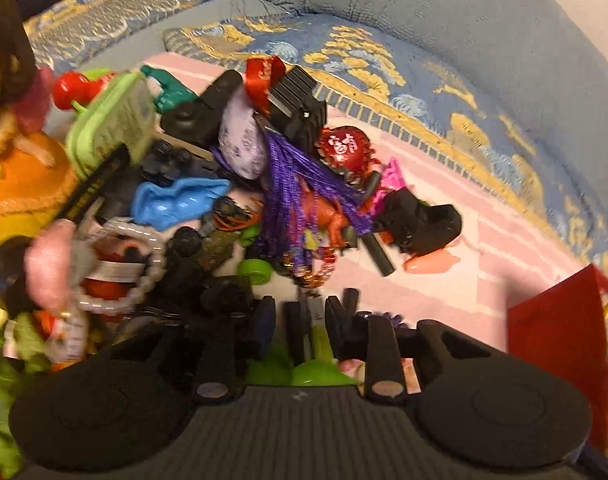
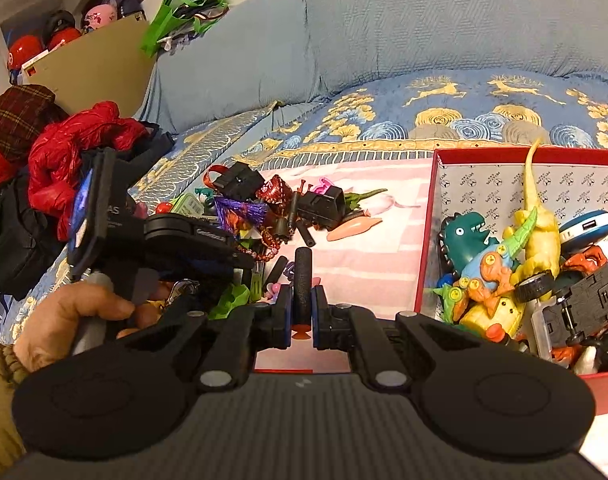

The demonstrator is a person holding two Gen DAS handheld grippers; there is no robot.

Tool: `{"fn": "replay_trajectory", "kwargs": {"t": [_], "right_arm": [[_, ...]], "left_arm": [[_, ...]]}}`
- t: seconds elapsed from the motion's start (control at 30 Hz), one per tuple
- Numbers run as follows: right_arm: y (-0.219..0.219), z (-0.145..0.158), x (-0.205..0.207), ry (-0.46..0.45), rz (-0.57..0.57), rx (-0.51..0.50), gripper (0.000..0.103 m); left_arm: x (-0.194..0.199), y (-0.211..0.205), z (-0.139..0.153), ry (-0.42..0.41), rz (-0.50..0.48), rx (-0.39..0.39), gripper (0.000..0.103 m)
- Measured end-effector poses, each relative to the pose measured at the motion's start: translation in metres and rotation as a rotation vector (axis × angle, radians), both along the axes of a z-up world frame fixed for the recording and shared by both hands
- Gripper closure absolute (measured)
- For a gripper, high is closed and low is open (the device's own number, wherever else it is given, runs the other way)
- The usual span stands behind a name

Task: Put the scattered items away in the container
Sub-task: 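Grasp a black stick with the right gripper while the left grasps a black toy, then carry the held black toys over the box and open both grippers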

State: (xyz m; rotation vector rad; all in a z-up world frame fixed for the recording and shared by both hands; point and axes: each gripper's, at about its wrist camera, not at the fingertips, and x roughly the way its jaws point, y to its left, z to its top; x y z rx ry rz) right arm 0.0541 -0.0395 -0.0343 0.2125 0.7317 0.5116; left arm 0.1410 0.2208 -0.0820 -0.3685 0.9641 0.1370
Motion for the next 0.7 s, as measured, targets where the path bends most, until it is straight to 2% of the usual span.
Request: {"fn": "replay_trajectory", "kwargs": {"t": [0.07,0.1,0.2,0.37,0.47,0.57,0.6,0.63,0.7], "right_arm": [[0.001,0.000,0.000,0.002,0.004,0.000,0.097],[0.002,0.000,0.000,0.002,0.005,-0.001,0.097],[0.002,-0.001,0.000,0.004,0.008,-0.003,0.097],[0.001,-0.005,0.003,0.015,0.001,-0.007,0.097],[0.003,-0.005,0.001,0.012,0.008,-0.014,0.097],[0.004,-0.004,0.000,0.009,0.011,-0.019,0.097],[0.004,-0.003,-0.001,0.007,0.012,-0.022,0.097],[0.004,-0.003,-0.001,0.006,0.013,-0.023,0.097],[0.002,0.001,-0.002,0.002,0.015,-0.013,0.097]], "left_arm": [[0.002,-0.001,-0.005,0.029,-0.011,-0.001,0.079],[0.003,-0.001,-0.009,0.043,-0.007,0.001,0.075],[0.006,-0.001,-0.013,0.063,0.004,0.016,0.080],[0.012,-0.012,-0.016,0.051,-0.011,0.070,0.082],[0.012,-0.007,-0.018,0.020,0.016,0.038,0.086],[0.013,-0.010,-0.017,0.008,0.016,0.056,0.087],[0.013,-0.011,-0.017,0.008,0.021,0.062,0.093],[0.012,-0.011,-0.016,0.007,0.030,0.061,0.094],[0.007,-0.007,-0.012,-0.007,0.051,0.031,0.094]]}}
